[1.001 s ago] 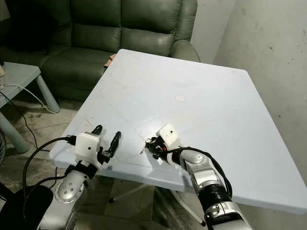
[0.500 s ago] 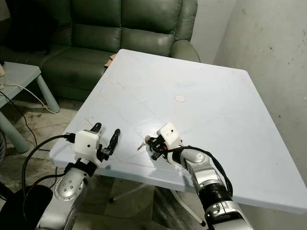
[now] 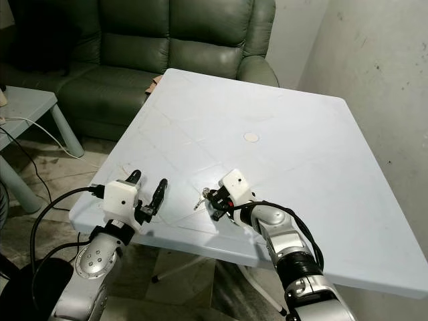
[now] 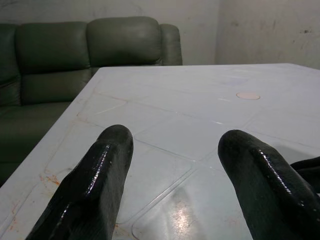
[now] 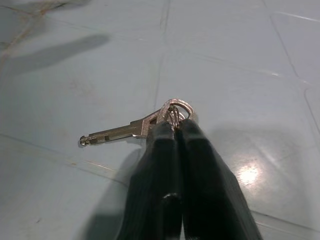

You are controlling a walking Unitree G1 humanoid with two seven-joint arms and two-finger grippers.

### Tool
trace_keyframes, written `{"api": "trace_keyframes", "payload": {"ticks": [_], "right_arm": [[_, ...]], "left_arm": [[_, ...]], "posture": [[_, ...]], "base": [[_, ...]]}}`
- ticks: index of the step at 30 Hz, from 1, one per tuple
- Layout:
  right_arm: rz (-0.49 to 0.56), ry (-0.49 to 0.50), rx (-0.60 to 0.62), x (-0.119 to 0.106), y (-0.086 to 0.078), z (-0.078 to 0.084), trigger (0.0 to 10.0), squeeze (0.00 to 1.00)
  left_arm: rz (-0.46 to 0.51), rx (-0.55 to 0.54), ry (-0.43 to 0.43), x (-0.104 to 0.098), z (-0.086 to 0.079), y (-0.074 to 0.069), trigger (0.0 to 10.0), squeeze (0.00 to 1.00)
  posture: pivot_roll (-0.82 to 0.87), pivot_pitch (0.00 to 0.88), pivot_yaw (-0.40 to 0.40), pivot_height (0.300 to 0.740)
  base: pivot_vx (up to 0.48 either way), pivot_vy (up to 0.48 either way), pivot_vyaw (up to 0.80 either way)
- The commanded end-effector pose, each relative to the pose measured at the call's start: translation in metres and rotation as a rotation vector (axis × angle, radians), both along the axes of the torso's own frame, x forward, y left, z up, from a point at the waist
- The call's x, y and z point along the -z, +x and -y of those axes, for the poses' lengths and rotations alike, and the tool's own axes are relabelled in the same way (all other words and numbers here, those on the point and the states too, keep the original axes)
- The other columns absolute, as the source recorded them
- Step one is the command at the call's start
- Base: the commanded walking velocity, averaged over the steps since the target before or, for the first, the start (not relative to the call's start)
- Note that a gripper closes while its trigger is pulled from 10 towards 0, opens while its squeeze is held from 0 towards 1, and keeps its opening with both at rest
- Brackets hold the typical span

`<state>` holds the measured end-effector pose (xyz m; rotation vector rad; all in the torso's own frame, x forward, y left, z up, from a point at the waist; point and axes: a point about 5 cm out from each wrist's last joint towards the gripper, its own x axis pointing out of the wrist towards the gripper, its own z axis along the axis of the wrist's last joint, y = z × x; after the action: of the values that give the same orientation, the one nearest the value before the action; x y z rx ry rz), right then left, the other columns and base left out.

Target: Hang keys on a hook

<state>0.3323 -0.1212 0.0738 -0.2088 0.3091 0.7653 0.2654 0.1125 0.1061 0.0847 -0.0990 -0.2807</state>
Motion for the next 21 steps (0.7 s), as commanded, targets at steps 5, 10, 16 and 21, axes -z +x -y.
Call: {"api": "trace_keyframes", "payload": {"ticks": [5,10,16,21], "right_arm": [[-0.013,0.009,0.043,-0.0007,0.0039,0.0040,10.0,1.00],[-0.006,-0.028,0.014,0.0003,0.0037,0.0017,10.0,0.00],[-0.008,-0.029,0.011,0.0004,0.0041,0.0008,10.0,0.00],[-0.003,-0.019,0.006,0.0005,0.0032,-0.0006,8.5,0.00]], "left_arm": [[0.011,-0.005,0.010,-0.0026,-0.0001,0.0029,10.0,0.00],[0.016,-0.006,0.008,-0.0040,-0.0011,0.0034,10.0,0.00],[0.018,-0.006,0.009,-0.0045,-0.0014,0.0036,10.0,0.00],[0.020,-0.008,0.007,-0.0051,-0.0019,0.0038,10.0,0.00]], "posture": [[-0.05,0.000,-0.095,0.740],[-0.04,0.000,-0.093,0.740],[-0.04,0.000,-0.092,0.740],[-0.04,0.000,-0.093,0.740]], "base": [[0.000,0.000,0.00],[0.000,0.000,0.00],[0.000,0.000,0.00],[0.000,0.000,0.00]]}}
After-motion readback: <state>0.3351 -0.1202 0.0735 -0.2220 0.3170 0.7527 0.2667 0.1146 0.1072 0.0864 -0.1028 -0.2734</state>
